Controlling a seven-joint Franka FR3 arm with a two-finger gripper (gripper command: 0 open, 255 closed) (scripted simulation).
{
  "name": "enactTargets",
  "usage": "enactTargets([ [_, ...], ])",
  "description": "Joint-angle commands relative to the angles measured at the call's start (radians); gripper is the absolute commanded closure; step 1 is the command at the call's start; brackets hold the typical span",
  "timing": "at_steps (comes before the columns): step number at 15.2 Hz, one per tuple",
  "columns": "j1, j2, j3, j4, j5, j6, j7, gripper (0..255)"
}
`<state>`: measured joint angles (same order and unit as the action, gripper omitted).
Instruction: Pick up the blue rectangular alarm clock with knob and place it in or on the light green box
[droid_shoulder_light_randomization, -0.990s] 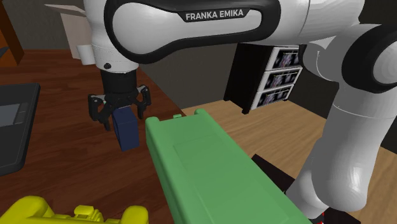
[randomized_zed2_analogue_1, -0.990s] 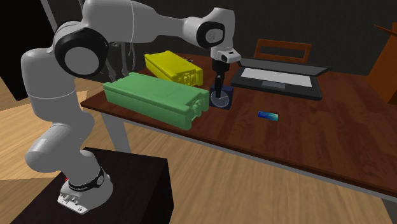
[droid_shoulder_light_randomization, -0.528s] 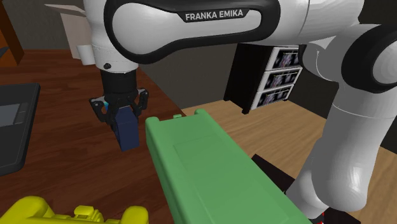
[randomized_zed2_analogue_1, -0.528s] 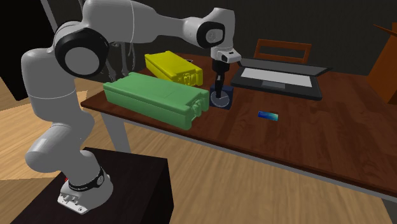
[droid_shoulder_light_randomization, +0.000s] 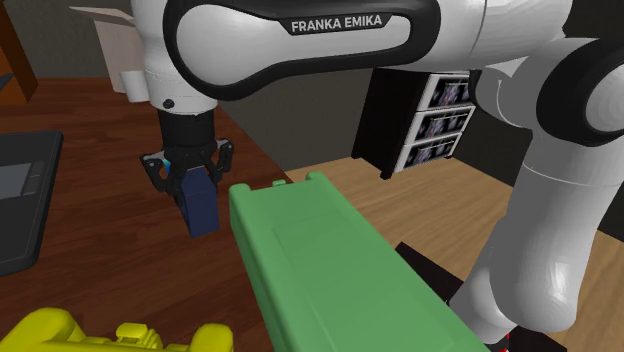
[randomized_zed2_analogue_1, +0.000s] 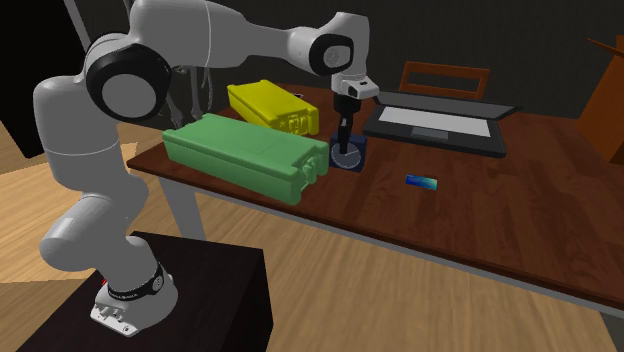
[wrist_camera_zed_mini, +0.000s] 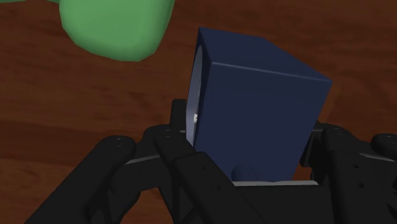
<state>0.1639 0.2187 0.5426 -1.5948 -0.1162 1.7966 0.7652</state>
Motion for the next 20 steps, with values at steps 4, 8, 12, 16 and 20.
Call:
enactTargets([
  [4, 0.004, 0.002, 0.002, 0.055, 0.000, -0.054, -0.001, 255],
  [8, 0.009, 0.008, 0.003, 0.117, -0.003, -0.110, 0.000, 255],
  [12, 0.018, 0.020, 0.005, 0.186, -0.008, -0.169, 0.001, 255],
  [16, 0.029, 0.037, 0.007, 0.263, -0.017, -0.230, 0.005, 255],
  [20, 0.044, 0.061, 0.009, 0.350, -0.031, -0.296, 0.009, 255],
])
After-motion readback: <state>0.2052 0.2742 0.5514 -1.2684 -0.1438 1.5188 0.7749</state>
